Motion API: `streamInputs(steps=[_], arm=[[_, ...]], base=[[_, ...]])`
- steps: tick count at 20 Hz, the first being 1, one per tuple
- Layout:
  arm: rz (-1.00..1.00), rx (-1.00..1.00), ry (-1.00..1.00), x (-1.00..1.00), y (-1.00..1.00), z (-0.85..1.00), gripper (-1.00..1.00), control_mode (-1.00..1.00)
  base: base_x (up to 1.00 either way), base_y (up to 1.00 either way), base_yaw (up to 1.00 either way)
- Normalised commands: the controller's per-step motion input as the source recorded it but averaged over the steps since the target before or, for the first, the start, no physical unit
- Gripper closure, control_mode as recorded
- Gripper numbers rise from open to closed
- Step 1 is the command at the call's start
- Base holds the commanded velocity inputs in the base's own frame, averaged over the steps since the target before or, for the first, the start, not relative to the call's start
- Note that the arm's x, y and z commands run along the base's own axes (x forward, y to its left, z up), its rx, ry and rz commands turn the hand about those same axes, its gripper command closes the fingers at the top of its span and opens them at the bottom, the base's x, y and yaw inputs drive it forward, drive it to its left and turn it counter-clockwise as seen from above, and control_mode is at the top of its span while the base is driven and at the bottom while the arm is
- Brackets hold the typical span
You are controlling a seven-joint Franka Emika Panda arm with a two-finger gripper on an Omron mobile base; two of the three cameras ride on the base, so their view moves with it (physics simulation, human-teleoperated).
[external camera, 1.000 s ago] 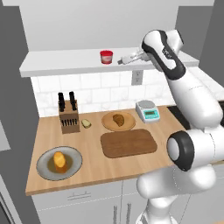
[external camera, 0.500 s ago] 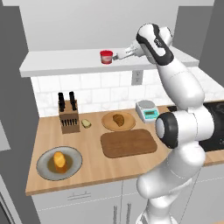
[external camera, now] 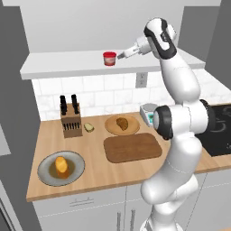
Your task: From the different types of pastries on the counter, select a croissant and place it on the cutting board. Then retrieve a jar of jam from the cabinet and place it alongside the croissant on the cutting board.
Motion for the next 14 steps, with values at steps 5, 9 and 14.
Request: streamInputs(steps=[5, 9, 14], arm=[[0.21, 0.0, -0.02, -0.29, 0.22, 0.01, -1.0, -1.0], [0.06, 0.02, -0.03, -0.11, 0.02, 0.0, -1.0, -1.0], [0.15, 0.0, 0.0, -0.03, 0.29, 0.0, -1.0, -1.0]], base=[[0.0, 0.0, 0.0], [0.0, 0.0, 0.0], [0.0, 0.0, 0.0]])
